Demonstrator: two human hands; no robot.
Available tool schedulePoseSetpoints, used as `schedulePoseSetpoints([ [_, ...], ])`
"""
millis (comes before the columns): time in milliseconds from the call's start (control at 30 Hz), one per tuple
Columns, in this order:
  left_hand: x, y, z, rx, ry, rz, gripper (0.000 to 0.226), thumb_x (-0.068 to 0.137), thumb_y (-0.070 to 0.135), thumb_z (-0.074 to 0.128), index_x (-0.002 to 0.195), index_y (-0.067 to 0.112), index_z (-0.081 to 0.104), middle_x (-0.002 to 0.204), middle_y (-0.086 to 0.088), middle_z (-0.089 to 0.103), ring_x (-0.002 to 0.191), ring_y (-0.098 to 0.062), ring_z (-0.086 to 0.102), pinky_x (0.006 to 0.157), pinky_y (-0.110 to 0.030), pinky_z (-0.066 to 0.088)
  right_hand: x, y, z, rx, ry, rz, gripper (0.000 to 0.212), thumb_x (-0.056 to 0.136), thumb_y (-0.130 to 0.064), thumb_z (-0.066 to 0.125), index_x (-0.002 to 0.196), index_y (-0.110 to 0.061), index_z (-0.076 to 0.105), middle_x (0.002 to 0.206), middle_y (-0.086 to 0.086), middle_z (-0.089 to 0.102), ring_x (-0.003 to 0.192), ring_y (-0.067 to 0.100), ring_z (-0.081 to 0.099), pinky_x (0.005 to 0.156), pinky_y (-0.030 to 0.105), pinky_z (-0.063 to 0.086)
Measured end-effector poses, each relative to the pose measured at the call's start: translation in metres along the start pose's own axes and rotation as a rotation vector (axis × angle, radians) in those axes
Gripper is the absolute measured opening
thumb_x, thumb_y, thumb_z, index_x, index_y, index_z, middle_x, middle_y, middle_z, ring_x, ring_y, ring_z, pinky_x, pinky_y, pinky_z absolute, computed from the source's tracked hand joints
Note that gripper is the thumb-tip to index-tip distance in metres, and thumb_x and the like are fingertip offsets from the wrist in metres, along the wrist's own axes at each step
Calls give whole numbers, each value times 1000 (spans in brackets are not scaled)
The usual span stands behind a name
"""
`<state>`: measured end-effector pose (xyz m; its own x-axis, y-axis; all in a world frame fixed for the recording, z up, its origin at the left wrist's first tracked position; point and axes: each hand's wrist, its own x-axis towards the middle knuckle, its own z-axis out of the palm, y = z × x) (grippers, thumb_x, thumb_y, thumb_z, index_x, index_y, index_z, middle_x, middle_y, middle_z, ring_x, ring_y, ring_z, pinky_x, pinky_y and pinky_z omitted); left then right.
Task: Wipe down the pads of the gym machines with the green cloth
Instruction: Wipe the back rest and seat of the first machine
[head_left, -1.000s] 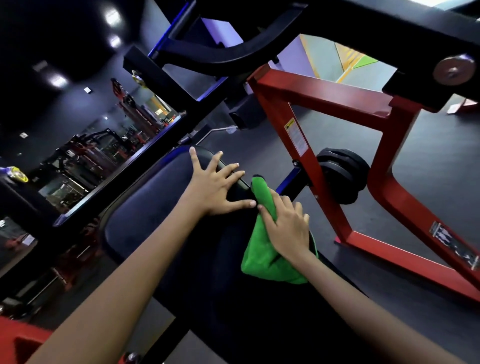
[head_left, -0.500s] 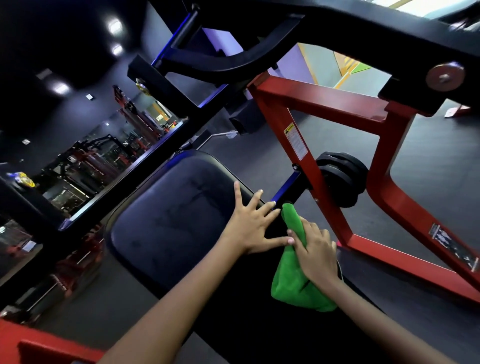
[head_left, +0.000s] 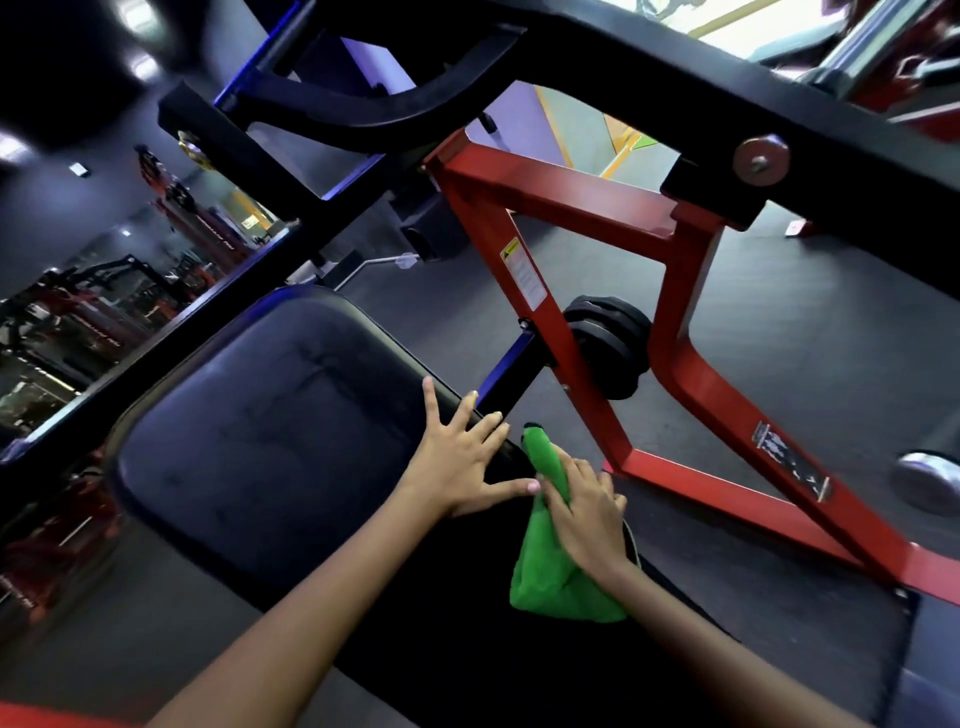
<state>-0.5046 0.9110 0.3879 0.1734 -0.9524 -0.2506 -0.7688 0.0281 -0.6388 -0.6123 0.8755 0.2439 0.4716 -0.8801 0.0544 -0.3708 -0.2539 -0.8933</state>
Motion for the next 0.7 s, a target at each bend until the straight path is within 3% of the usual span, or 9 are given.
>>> schedulePoseSetpoints([
  [167,0,17,11,34,-23,67,131,46,82,-39,153,22,9,159,3,16,147,-28,-2,94,-68,-31,-1,0,0,-46,-37,-36,51,99,-47,36,147,-33,30,138,-9,45,121,22,39,97,44,29],
  [300,1,29,16,36,-36,101,128,44,83,-38,152,31,9,159,2,14,147,-29,-5,92,-69,-31,-24,58,-5,-76,-112,161,51,99,-49,33,146,-30,31,140,-7,43,125,21,39,102,46,28],
  [400,1,53,18,26,-84,117,122,50,87,-25,152,31,11,159,-5,16,146,-35,-3,92,-70,-30,-27,73,-9,-43,-167,273,51,99,-50,34,146,-31,31,142,-4,42,129,25,36,105,48,25],
  [567,3,80,17,73,-107,62,116,59,87,-12,152,23,17,156,-13,19,144,-41,2,93,-72,-26,-14,52,-9,-29,-181,156,48,98,-50,38,143,-35,34,139,-6,43,127,26,36,104,49,27],
  [700,1,87,20,64,-108,26,114,61,87,-5,153,22,13,157,-12,18,144,-42,-1,95,-72,-24,-36,96,-14,-73,-221,265,51,97,-52,37,145,-35,31,145,-6,40,131,26,34,106,49,26],
])
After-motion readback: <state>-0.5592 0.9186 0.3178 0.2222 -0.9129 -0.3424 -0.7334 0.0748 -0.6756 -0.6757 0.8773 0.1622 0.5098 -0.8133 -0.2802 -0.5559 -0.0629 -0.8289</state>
